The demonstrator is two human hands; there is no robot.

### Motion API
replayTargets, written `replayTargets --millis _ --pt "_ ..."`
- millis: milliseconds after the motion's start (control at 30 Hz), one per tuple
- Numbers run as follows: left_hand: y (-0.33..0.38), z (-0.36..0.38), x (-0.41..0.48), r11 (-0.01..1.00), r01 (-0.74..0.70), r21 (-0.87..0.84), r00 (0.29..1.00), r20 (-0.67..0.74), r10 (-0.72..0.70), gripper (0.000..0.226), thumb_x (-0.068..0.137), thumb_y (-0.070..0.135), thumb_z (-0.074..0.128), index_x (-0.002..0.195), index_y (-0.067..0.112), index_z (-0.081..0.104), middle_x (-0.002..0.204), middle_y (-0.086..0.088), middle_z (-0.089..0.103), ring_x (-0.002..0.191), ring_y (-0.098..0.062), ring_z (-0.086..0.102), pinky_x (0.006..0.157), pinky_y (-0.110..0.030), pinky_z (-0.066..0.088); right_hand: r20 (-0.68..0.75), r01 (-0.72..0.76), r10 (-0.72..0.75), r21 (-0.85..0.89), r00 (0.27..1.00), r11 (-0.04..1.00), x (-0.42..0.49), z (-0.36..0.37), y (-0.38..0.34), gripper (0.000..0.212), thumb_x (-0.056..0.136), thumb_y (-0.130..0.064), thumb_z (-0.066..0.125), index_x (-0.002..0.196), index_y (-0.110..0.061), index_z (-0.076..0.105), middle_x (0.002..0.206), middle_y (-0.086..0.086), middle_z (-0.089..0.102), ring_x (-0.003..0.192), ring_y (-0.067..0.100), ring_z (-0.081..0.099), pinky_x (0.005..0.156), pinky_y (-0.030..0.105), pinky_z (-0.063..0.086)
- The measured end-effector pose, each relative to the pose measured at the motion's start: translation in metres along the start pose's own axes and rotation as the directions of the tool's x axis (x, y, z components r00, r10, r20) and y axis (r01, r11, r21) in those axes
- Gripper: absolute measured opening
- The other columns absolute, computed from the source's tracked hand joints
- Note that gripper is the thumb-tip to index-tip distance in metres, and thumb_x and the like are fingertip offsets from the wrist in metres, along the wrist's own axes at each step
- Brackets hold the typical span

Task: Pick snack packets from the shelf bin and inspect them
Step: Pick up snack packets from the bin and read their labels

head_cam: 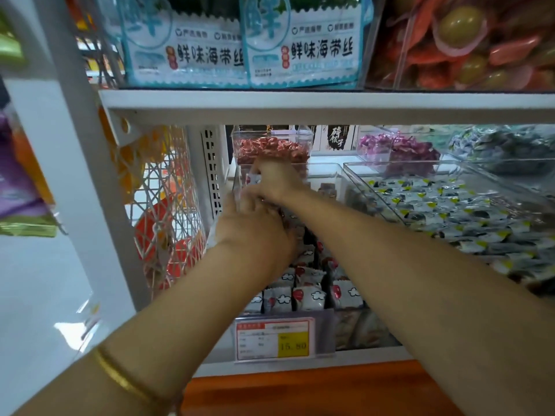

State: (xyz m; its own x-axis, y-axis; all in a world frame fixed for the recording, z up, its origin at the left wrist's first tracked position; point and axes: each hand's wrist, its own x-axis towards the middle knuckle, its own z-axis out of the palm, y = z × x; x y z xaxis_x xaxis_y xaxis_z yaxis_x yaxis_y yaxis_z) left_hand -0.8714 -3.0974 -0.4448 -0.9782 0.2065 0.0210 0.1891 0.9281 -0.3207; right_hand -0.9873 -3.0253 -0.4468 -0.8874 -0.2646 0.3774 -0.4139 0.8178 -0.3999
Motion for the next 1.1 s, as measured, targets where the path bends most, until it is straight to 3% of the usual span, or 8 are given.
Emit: replayTargets --millis 100,167,333,633,700,833,967,1100 --pt "-0.017 0.004 -0.013 0.997 0.078 0.022 0.997 -0.018 -0.077 0.063 0.099 0.042 0.015 0.149 0.007 -0.001 0.157 -0.014 -0.004 0.144 -0.03 -0.007 0.115 -0.048 -0.004 0.144 0.03 -0.001 -0.201 0.99 0.979 -0.002 0.008 0.002 0.028 0.093 -0.036 0.051 0.095 -0.015 0.069 0.103 0.005 0.066 0.106 0.024 0.052 0.1 0.046 0.035" --pt "-0.023 0.008 -0.021 0.993 0.088 -0.08 0.995 -0.047 -0.092 0.064 0.099 0.043 0.015 0.148 0.007 -0.004 0.157 -0.012 -0.007 0.145 -0.027 -0.006 0.115 -0.045 -0.004 0.188 0.058 -0.019 -0.206 0.982 0.977 0.0 0.006 0.004 0.025 0.094 -0.032 0.049 0.101 -0.019 0.07 0.112 0.002 0.066 0.116 0.025 0.05 0.107 0.051 0.031" --pt "-0.027 0.018 -0.027 0.963 0.046 -0.266 0.984 -0.153 -0.089 0.063 0.099 0.044 0.019 0.149 0.011 -0.001 0.158 -0.008 -0.004 0.145 -0.021 -0.003 0.115 -0.041 -0.006 0.056 -0.004 0.006 -0.04 0.998 0.999 0.014 0.0 0.008 0.019 0.093 -0.01 0.05 0.101 -0.013 0.067 0.111 0.004 0.065 0.098 0.016 0.059 0.091 0.035 0.049" --pt "-0.03 0.03 -0.024 0.907 -0.055 -0.418 0.953 -0.292 -0.076 0.062 0.096 0.037 0.028 0.148 0.009 0.009 0.158 -0.01 0.006 0.145 -0.021 0.003 0.116 -0.036 -0.003 -0.072 0.012 -0.056 -0.498 0.996 0.867 0.032 0.028 0.006 0.02 0.087 -0.013 0.059 0.106 -0.007 0.064 0.117 0.009 0.057 0.116 0.025 0.046 0.093 0.038 0.044" --pt "-0.031 0.031 -0.024 0.893 -0.067 -0.444 0.95 -0.301 -0.078 0.062 0.096 0.036 0.03 0.148 0.01 0.011 0.158 -0.011 0.007 0.145 -0.022 0.004 0.116 -0.036 -0.001 -0.088 -0.033 -0.002 -0.388 0.996 0.921 0.033 0.025 0.005 0.014 0.089 -0.016 0.058 0.098 -0.009 0.066 0.109 0.007 0.061 0.109 0.022 0.051 0.091 0.036 0.047" --pt "-0.03 0.031 -0.026 0.851 -0.089 -0.518 0.937 -0.332 -0.105 0.06 0.096 0.036 0.033 0.147 0.01 0.017 0.157 -0.01 0.011 0.143 -0.023 0.009 0.116 -0.036 0.004 -0.159 -0.123 0.14 0.115 0.977 0.986 0.022 0.001 -0.001 0.009 0.092 -0.015 0.056 0.085 -0.011 0.061 0.08 -0.002 0.061 0.069 0.006 0.058 0.074 0.024 0.053" --pt "-0.028 0.028 -0.035 0.848 -0.104 -0.52 0.884 -0.439 -0.161 0.055 0.096 0.037 0.036 0.144 0.01 0.027 0.153 -0.01 0.024 0.139 -0.025 0.02 0.115 -0.036 0.01 -0.38 -0.091 0.254 0.397 0.889 0.913 -0.019 -0.028 -0.011 0.012 0.094 -0.011 0.053 0.098 -0.002 0.06 0.09 0.001 0.056 0.084 0.016 0.059 0.072 0.026 0.049" --pt "-0.022 0.024 -0.052 0.812 -0.178 -0.556 0.772 -0.591 -0.236 0.048 0.095 0.028 0.045 0.138 0.008 0.04 0.14 -0.01 0.043 0.126 -0.026 0.035 0.104 -0.031 0.021 -0.328 -0.061 0.389 0.693 0.861 0.719 -0.086 -0.053 -0.018 0.006 0.093 -0.006 0.053 0.088 -0.008 0.052 0.093 0.008 0.062 0.073 0.021 0.066 0.061 0.032 0.058"
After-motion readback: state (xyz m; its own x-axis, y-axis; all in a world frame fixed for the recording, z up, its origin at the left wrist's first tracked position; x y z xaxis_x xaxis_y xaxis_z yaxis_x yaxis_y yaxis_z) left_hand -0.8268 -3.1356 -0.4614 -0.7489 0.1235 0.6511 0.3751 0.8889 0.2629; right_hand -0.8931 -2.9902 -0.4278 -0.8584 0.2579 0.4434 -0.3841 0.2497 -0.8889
